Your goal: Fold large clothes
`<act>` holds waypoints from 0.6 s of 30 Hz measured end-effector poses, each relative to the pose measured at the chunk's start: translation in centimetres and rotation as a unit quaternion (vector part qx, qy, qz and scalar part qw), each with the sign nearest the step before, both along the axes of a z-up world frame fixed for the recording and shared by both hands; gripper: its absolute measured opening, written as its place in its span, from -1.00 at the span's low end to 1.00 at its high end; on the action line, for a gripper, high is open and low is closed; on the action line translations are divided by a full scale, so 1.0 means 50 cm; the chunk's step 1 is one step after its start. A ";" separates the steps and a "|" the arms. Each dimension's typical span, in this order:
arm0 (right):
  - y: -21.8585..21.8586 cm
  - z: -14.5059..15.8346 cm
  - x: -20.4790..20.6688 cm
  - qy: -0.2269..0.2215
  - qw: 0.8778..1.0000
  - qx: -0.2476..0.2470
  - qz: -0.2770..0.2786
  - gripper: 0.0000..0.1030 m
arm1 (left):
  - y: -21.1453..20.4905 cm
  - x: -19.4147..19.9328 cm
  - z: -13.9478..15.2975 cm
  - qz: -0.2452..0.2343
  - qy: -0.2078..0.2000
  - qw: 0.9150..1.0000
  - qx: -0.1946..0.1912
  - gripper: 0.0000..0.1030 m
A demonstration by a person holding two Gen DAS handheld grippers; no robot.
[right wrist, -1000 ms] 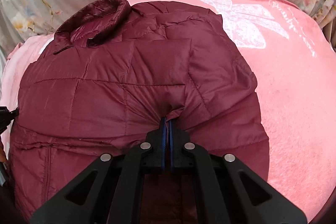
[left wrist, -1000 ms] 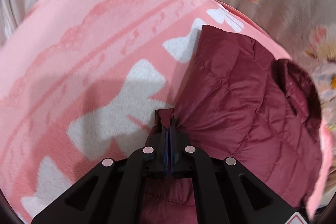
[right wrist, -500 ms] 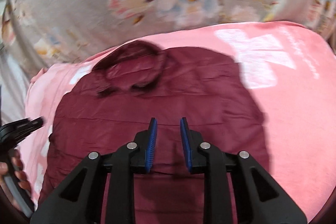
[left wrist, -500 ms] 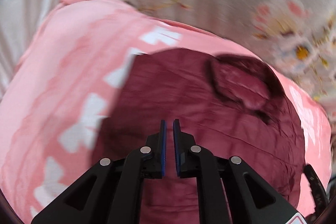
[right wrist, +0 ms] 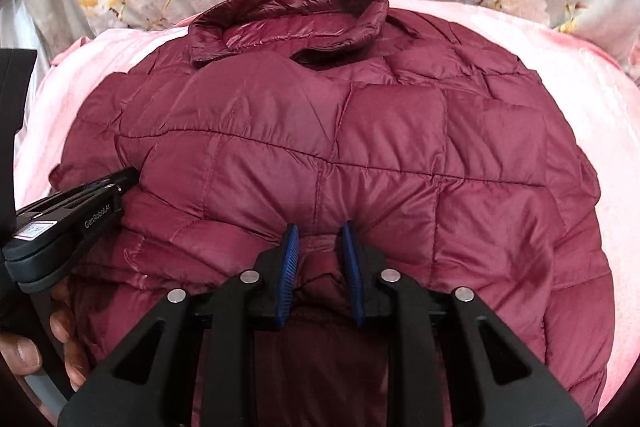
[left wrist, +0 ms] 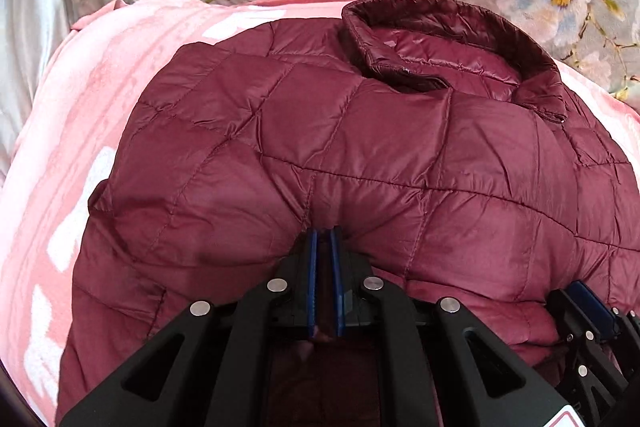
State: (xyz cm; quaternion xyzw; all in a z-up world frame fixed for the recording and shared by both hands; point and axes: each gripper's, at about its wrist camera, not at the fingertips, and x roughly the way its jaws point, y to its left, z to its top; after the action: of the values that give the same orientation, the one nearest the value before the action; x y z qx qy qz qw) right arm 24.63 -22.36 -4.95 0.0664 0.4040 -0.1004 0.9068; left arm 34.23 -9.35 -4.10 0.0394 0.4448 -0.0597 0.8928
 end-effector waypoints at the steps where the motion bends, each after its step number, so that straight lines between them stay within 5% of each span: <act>1: 0.002 -0.001 -0.001 -0.001 1.000 -0.006 -0.001 -0.58 | -0.002 -0.003 -0.001 0.000 -0.004 1.000 0.002 -0.83; 18: -0.009 0.003 -0.010 -0.008 1.000 0.016 0.004 -0.57 | -0.006 -0.010 -0.001 -0.003 -0.014 1.000 0.003 -0.83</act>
State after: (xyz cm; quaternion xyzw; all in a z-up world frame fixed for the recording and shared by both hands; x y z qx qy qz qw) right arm 24.14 -22.79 -4.80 0.0796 0.3988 -0.0895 0.9092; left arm 33.73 -9.64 -4.14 0.0440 0.4326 -0.0602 0.8985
